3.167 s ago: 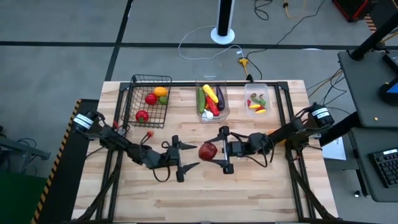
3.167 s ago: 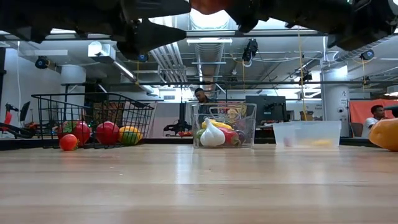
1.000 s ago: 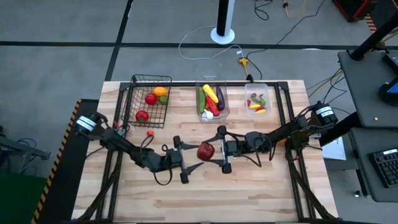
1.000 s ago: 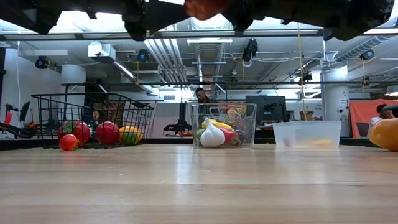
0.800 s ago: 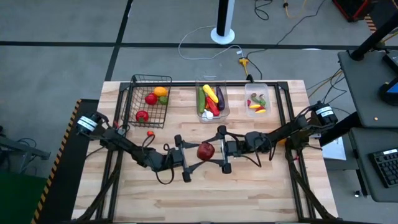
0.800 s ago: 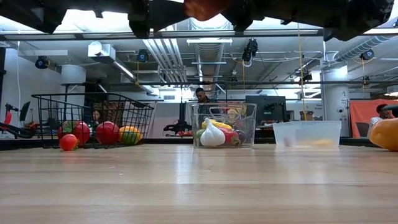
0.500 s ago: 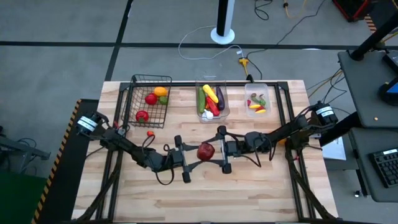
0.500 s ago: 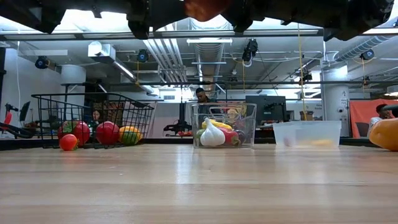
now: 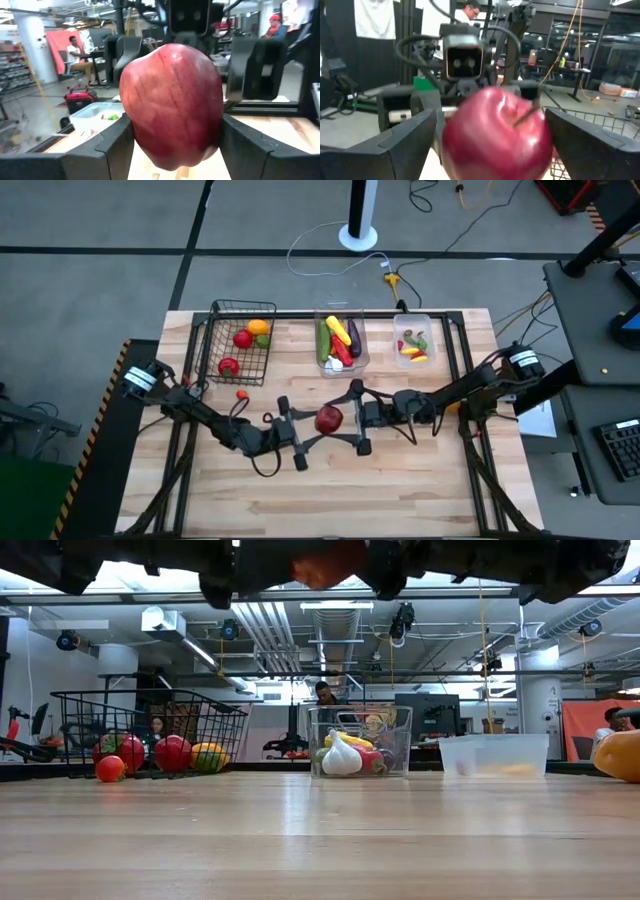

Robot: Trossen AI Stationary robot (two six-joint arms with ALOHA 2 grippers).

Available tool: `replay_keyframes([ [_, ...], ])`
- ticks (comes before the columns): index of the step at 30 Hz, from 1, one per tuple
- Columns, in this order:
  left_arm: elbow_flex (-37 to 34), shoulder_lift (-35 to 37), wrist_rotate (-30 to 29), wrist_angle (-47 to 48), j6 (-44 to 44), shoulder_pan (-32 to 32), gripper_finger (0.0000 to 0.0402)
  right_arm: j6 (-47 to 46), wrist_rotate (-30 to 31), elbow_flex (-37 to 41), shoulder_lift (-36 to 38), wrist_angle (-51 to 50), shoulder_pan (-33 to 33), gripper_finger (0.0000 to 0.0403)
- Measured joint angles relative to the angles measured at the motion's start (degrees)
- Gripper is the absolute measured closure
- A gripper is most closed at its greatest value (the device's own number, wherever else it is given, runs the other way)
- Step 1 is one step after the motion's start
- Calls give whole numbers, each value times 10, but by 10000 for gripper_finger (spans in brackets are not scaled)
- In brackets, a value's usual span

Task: Sort produce into baskets
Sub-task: Put the red apple into the black wire basket

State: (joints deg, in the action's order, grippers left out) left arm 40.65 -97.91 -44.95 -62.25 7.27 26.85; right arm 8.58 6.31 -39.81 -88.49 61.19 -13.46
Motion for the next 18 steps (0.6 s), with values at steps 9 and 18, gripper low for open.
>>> replay_keyframes([
  [9,-2,25,-93,93,-63,0,176,-11,90,0,89,-83,2,39],
  [18,-2,173,-192,381,-196,-7,176,-128,153,0,198,-281,42,39],
])
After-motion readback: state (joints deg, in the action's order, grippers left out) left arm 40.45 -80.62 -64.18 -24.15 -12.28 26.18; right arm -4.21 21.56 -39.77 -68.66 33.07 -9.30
